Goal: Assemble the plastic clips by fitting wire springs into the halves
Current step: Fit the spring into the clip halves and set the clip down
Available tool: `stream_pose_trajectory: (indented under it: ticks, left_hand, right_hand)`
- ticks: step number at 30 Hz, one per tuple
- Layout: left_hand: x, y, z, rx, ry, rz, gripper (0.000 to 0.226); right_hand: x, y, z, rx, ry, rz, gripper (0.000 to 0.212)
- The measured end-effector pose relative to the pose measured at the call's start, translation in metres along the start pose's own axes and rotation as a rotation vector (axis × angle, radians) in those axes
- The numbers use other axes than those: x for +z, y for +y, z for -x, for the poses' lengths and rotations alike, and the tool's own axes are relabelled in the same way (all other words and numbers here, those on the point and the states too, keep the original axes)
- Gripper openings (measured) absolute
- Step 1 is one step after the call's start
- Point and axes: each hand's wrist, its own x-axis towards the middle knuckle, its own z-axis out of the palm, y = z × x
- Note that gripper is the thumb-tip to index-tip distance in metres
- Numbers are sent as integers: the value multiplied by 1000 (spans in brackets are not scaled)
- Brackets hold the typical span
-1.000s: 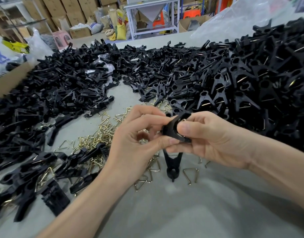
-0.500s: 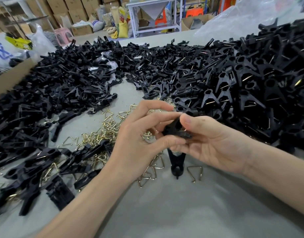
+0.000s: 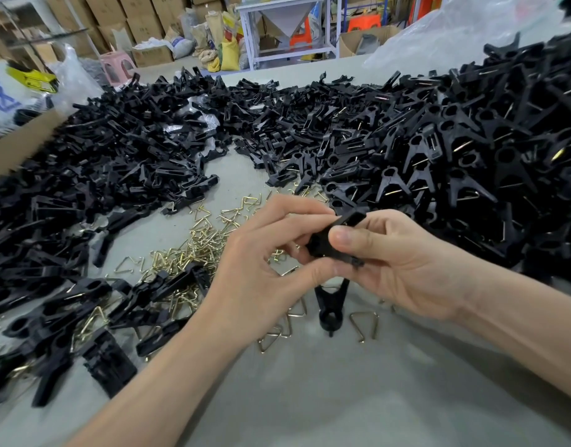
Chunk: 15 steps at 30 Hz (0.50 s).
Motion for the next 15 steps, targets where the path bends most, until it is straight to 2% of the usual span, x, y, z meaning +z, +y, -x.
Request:
stream_pose_trajectory:
  ticks: [4,8,9,12,15]
  left_hand:
    - [0,-2,0,-46,11,30,28]
    - [-3,-4,-2,-90,8,29,19]
    - [-5,-6,-3,-96,-3,-7,19]
    - [-8,-13,-4,-97,-51,-186,19]
    - [-9,-11,-3,-135,-42,-139,20]
  right_hand:
    - [-3,3,-1,-14,-9,-11,31]
    - [-6,-1,-1,-16,-54,71,50]
    - [-8,-1,-2,-39,-9,174,54]
    - [-12,-4,-1,-198,185,639,45]
    - [-10,-14,3,-322,211,1002,47]
